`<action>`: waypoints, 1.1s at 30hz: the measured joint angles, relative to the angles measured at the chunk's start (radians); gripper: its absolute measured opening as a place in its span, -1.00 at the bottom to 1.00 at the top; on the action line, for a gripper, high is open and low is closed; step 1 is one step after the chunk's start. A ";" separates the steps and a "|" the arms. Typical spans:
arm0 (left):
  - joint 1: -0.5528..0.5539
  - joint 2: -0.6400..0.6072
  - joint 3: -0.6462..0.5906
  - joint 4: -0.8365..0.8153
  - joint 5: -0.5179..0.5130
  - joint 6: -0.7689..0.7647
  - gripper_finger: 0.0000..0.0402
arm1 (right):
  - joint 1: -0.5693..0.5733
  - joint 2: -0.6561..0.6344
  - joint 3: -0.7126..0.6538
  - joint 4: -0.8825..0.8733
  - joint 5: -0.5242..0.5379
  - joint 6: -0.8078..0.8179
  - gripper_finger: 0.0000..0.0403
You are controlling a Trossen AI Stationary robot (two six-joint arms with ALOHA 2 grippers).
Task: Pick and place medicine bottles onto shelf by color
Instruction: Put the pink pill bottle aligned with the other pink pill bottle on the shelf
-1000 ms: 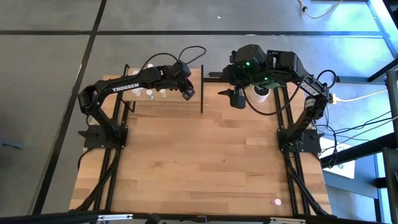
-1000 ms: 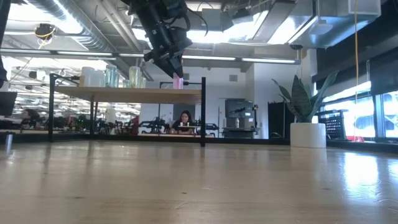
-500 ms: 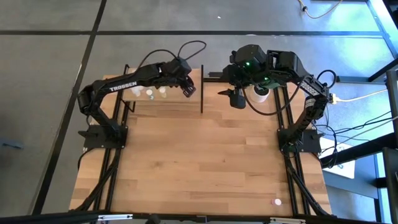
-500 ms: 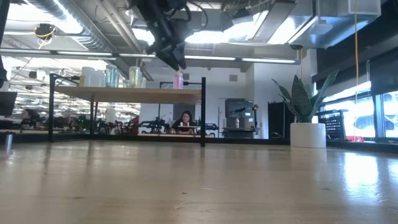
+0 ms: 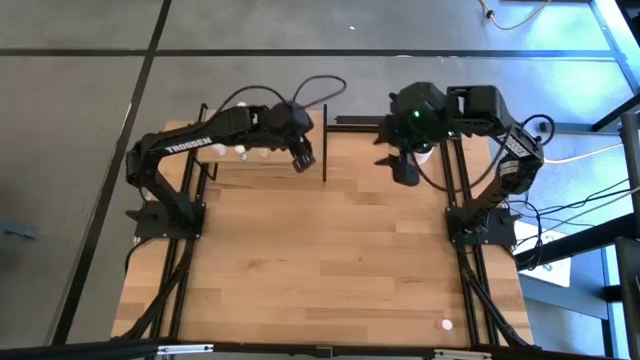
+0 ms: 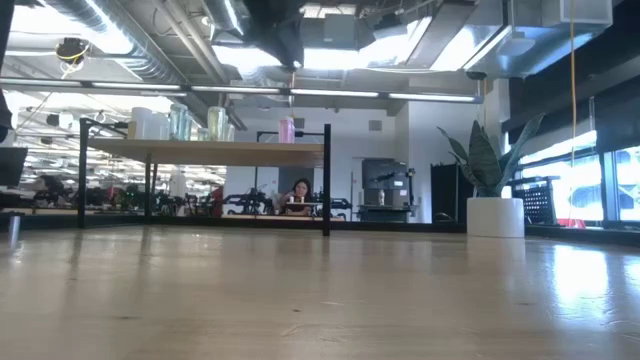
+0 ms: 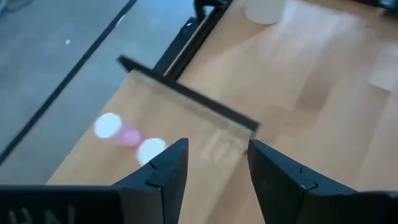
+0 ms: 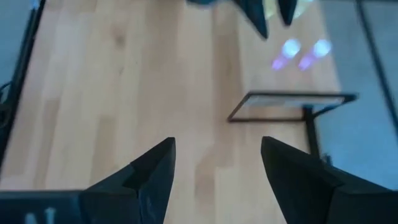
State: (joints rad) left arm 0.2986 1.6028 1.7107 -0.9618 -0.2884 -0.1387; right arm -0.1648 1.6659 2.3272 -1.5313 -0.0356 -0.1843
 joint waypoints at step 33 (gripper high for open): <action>-0.360 0.000 0.056 -0.124 -0.167 -0.204 -0.21 | 0.615 -0.552 -0.777 -0.039 -0.205 0.935 0.18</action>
State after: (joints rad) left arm -0.0611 1.6024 1.7664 -1.0859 -0.4549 -0.3431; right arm 0.4503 1.1141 1.5503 -1.5704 -0.2407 0.7510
